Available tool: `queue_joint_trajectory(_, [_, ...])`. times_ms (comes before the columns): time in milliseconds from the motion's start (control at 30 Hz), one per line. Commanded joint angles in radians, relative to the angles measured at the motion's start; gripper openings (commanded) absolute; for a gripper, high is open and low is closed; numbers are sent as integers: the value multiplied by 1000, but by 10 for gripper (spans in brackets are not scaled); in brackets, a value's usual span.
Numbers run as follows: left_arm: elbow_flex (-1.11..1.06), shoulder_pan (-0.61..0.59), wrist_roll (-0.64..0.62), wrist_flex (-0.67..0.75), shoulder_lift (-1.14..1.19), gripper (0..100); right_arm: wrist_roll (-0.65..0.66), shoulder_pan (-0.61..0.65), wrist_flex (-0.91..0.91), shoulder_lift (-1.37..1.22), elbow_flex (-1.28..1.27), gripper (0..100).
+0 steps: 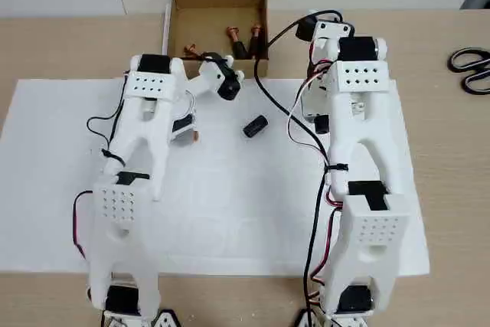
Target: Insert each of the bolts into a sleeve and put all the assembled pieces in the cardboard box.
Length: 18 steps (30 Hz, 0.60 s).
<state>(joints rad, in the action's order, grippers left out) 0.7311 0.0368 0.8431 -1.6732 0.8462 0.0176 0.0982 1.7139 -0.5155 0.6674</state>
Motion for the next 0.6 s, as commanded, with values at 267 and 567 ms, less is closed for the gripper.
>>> queue_joint_trajectory(267, [31, 37, 2, 6, -9, 124, 12, -5, 15, 70, 6, 4])
queue_joint_trajectory(567, [5, 81, 2, -20, -9, 65, 12, -8, 15, 70, 6, 4])
